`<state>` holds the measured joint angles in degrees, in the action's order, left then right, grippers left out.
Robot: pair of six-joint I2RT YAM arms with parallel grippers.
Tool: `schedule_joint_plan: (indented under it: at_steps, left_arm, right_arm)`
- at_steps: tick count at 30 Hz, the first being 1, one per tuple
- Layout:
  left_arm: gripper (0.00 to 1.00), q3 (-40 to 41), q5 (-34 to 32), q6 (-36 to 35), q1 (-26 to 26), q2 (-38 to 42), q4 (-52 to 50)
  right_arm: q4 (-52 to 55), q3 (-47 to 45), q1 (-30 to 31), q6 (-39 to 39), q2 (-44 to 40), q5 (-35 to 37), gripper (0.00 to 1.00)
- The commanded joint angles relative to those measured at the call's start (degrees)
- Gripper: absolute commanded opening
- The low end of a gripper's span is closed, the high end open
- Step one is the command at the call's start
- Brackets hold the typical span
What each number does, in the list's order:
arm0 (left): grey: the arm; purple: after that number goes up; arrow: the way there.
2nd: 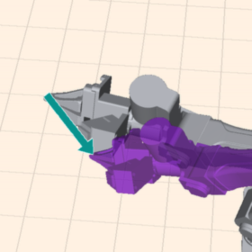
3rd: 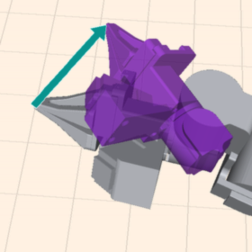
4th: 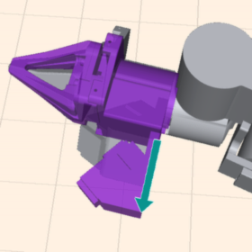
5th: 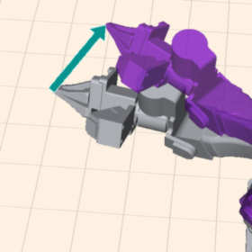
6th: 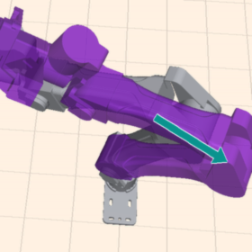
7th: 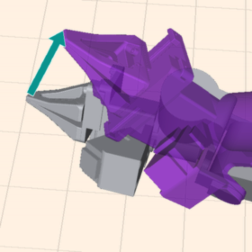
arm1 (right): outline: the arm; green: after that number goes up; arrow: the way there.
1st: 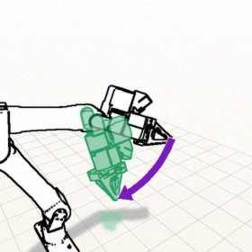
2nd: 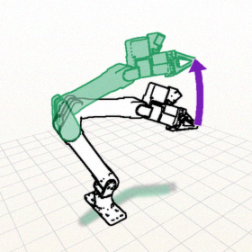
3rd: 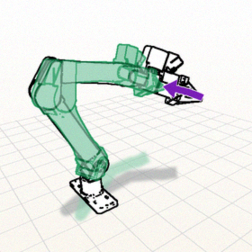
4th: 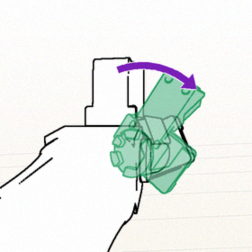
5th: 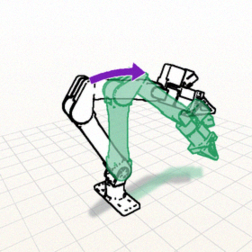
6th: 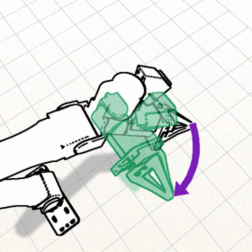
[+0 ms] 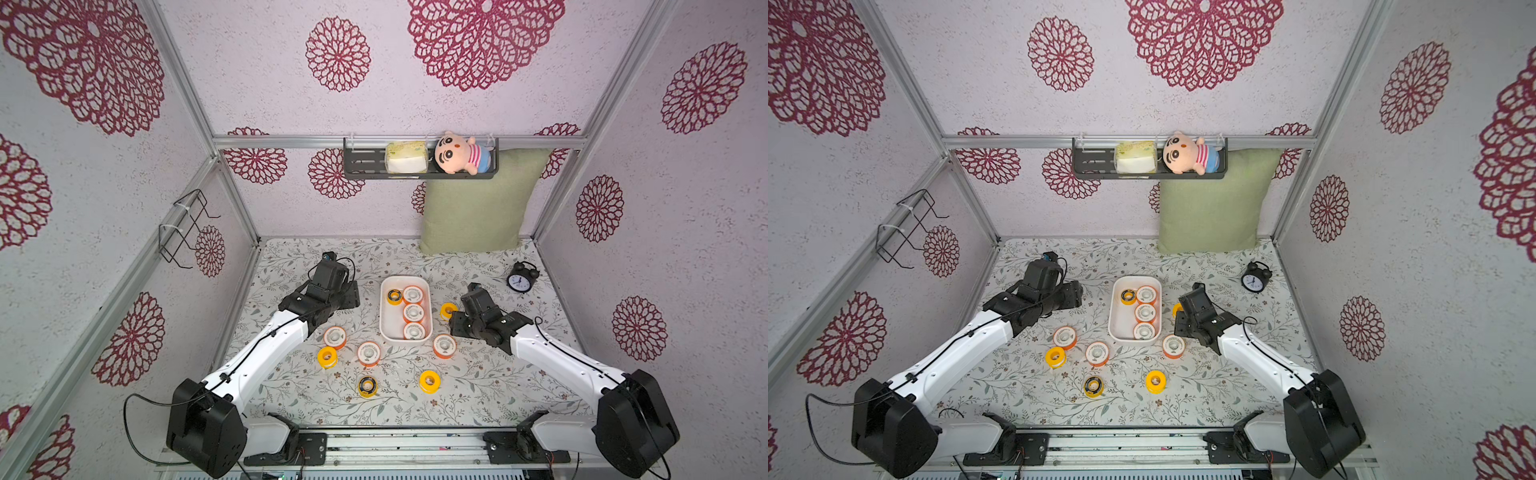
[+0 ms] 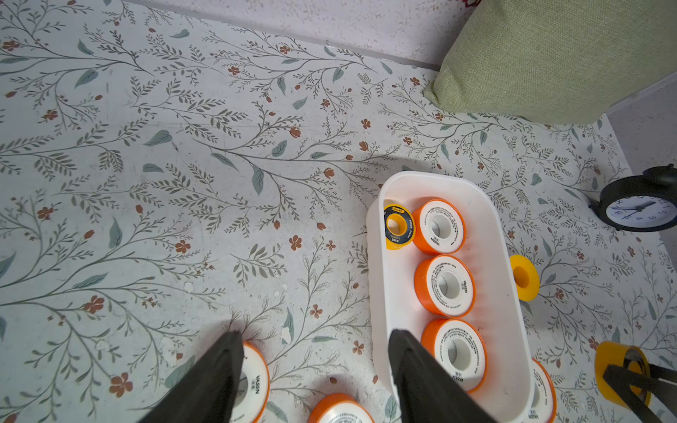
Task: Put the sealing tape into the storage box
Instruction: Pick up the sealing tape at the center of the board, then place the sealing tape in the storage box.
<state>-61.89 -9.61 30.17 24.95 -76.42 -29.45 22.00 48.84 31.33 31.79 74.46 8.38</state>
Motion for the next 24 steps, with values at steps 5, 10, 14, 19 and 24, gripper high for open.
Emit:
schedule_joint_plan:
  at_steps: [5, 10, 14, 19, 24]
  left_arm:
    - [0.70, -0.68, -0.53, -0.10, -0.60, 0.38, -0.34]
    - [0.70, -0.69, -0.64, -0.08, -0.60, 0.40, -0.52]
    - [0.70, -0.67, -0.84, -0.14, -0.60, 0.48, -0.78]
    - [0.70, -0.60, -0.85, -0.08, -0.60, 0.57, -0.78]
    - [0.70, -0.60, -0.97, -0.04, -0.58, 0.73, -0.96]
  right_arm:
    - [-6.85, 8.84, 1.38, -3.82, 6.35, -6.90, 0.56]
    - [-8.43, 15.44, 3.49, -5.83, 13.52, -8.65, 0.56]
    - [-9.40, 19.97, 5.02, -7.24, 18.80, -10.05, 0.56]
    - [-10.01, 24.43, 6.36, -8.13, 24.44, -11.93, 0.56]
    - [-8.68, 29.50, 7.64, -9.36, 30.01, -12.78, 0.56]
